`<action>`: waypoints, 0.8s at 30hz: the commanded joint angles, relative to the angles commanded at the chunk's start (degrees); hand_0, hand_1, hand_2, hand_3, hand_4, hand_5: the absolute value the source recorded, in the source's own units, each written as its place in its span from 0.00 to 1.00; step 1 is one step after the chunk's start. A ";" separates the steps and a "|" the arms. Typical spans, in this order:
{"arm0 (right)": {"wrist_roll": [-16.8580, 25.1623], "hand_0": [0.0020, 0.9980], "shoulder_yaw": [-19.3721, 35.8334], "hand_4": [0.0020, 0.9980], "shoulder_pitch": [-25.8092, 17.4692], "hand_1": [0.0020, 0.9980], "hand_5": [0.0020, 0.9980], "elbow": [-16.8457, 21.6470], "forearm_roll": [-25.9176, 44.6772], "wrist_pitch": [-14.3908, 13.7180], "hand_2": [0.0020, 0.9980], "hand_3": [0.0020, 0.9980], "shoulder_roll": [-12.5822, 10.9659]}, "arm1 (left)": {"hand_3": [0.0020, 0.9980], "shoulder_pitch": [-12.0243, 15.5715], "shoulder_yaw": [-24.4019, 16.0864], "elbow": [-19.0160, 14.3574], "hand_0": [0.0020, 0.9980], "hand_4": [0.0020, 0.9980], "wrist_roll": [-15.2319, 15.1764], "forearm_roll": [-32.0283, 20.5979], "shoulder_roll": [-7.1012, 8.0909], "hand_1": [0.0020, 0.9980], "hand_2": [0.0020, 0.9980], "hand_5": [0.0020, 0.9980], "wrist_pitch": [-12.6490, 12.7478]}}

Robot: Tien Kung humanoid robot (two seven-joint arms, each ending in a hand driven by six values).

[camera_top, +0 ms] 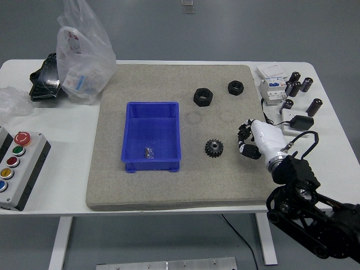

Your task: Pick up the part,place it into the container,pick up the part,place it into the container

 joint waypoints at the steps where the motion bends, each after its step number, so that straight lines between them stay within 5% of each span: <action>1: 0.00 0.27 -0.32 0.32 0.37 0.51 0.00 -0.05 0.41 -0.40 0.37 0.47 0.14 | 0.62 -0.01 0.00 0.00 0.63 0.70 0.01 0.01 0.00 0.54 0.54 0.37 -0.01; 8: 1.25 0.29 -7.87 0.32 8.14 0.51 0.00 -0.49 9.42 -8.67 0.37 0.48 4.06 | 0.62 -0.16 0.23 0.00 0.63 0.70 0.34 -0.09 -0.11 0.54 0.54 0.37 -0.14; 9: 2.41 0.37 -9.17 0.34 9.35 0.52 0.00 -0.56 10.92 -9.80 0.38 0.49 4.53 | 0.62 -0.16 0.26 0.00 0.63 0.70 0.38 -0.11 -0.13 0.54 0.54 0.37 -0.15; 13: 5.50 0.37 -14.04 0.34 13.83 0.52 0.00 -1.36 16.23 -11.48 0.38 0.49 5.67 | 0.62 -0.08 0.16 0.00 0.63 0.70 0.57 -0.01 -0.11 0.54 0.54 0.37 -0.12; 15: 6.23 0.45 -16.28 0.39 15.79 0.54 0.00 -1.79 18.52 -11.42 0.41 0.50 6.27 | 0.62 -0.03 0.01 0.00 0.62 0.70 0.70 0.11 -0.12 0.54 0.54 0.37 -0.09; 20: 7.88 0.45 -19.70 0.39 18.56 0.54 0.00 -2.76 23.16 -7.70 0.41 0.50 7.90 | 0.62 -0.10 0.07 0.00 0.62 0.70 0.88 0.20 -0.12 0.54 0.54 0.37 -0.17; 21: 7.92 0.52 -19.71 0.43 18.75 0.66 0.00 -2.82 23.46 -6.34 0.63 0.67 8.16 | 0.62 -0.14 0.14 0.00 0.62 0.71 0.88 0.18 -0.11 0.54 0.54 0.38 -0.20; 24: 7.65 0.52 -19.18 0.43 18.98 0.66 0.00 -2.70 22.39 -2.63 0.63 0.67 8.64 | 0.62 -0.19 0.27 0.00 0.62 0.71 0.90 0.14 -0.09 0.54 0.54 0.38 -0.25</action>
